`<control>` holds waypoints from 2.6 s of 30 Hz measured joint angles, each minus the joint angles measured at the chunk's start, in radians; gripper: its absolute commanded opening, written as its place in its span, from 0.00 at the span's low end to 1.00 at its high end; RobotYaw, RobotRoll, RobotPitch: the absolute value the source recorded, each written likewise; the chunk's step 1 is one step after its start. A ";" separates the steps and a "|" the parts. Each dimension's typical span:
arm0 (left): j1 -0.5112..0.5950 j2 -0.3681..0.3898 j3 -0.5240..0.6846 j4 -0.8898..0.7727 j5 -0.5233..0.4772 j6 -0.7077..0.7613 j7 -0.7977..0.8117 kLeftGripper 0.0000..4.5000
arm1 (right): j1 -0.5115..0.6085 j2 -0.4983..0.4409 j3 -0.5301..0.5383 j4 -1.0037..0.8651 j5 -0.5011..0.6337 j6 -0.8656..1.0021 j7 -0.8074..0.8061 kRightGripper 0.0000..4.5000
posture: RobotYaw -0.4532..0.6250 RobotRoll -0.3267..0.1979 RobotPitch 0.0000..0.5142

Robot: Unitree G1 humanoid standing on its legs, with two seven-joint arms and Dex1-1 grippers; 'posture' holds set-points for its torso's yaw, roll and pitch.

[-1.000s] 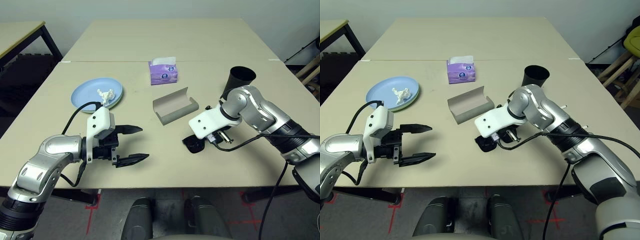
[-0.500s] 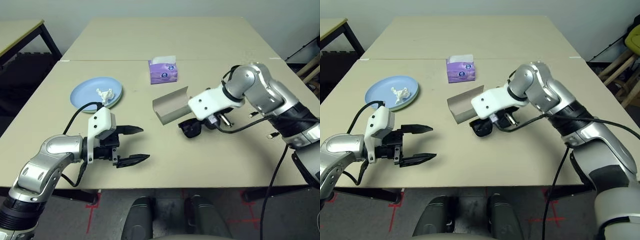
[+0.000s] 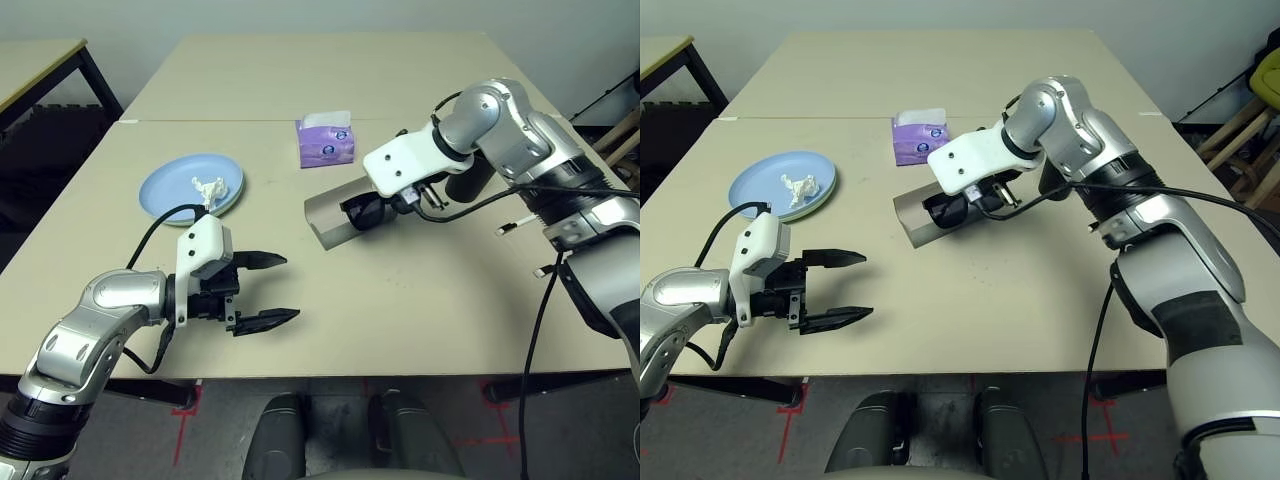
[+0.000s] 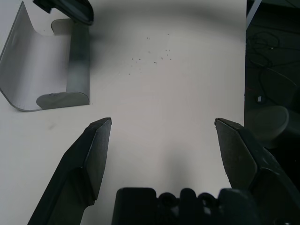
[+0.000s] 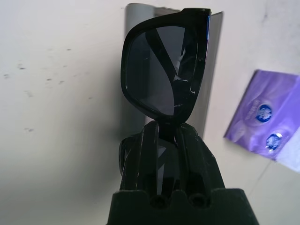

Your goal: Organize and tidy the items on the table.

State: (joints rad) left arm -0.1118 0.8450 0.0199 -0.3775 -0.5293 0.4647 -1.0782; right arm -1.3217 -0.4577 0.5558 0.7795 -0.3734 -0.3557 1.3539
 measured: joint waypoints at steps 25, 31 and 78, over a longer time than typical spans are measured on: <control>0.051 -0.002 0.007 -0.048 -0.005 0.017 0.034 1.00 | -0.022 0.124 0.024 0.279 -0.159 -0.237 -0.265 0.10 | 0.56 0.62 0.20; 0.052 -0.002 0.008 -0.054 -0.007 0.023 0.038 1.00 | -0.022 0.137 0.027 0.310 -0.189 -0.238 -0.313 0.10 | 0.56 0.62 0.20; 0.119 0.001 0.041 -0.155 -0.031 0.080 0.081 1.00 | -0.005 0.157 0.023 0.346 -0.208 -0.250 -0.316 0.10 | 0.59 0.62 0.30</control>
State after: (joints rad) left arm 0.0074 0.8460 0.0610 -0.5328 -0.5601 0.5446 -0.9974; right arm -1.3272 -0.3008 0.5784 1.1251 -0.5817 -0.6056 1.0380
